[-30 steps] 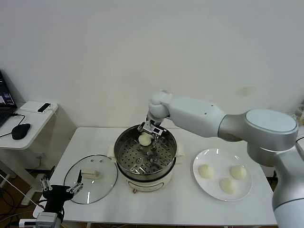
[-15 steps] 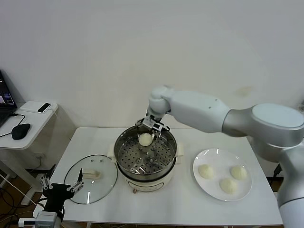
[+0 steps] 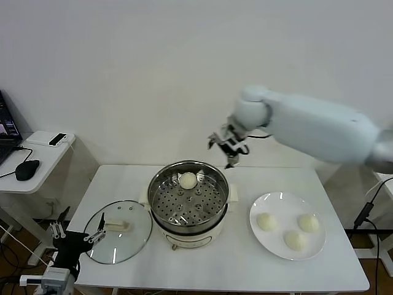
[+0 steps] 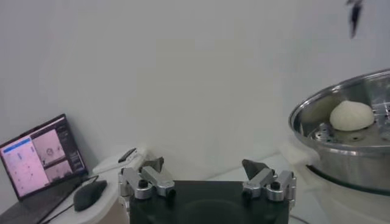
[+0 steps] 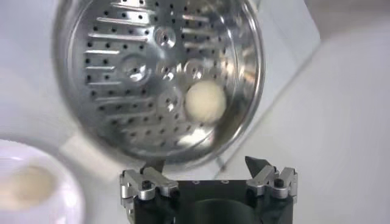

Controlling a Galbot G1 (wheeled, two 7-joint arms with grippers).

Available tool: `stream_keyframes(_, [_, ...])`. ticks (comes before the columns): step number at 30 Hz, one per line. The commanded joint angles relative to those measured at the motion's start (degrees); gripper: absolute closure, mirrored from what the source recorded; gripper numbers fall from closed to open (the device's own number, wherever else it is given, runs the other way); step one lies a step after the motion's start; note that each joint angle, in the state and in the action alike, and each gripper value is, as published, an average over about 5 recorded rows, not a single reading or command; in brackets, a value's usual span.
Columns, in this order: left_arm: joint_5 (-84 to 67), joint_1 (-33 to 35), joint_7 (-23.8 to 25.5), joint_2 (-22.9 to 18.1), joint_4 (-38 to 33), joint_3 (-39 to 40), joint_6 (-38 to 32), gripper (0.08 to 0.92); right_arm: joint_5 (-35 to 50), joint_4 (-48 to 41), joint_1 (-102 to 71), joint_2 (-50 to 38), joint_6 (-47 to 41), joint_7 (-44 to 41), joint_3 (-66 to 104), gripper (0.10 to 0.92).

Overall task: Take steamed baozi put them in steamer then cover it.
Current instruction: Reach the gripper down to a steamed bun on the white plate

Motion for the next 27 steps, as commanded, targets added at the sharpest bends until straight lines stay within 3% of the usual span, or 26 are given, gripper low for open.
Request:
stream_keyframes(1, [-0.7,-0.8,0.1,2.3,0.9,0.0,0.0,0.177,0.5,13.1,-3.9,-25.5,-11.1,-1.0,3.4,0.203])
stream_keyframes(11, [-0.8,-1.8,0.1,2.9,1.5,0.6,0.7,0.177,-6.0,15.3,-23.6,-30.6,-11.0,-0.1,11.9,0.203])
stream_keyframes(27, [-0.4,-1.4,0.1,2.1,1.9,0.2,1.1,0.177,-11.8,6.7,-39.3,-21.2,-10.8,1.9,19.7,0.203])
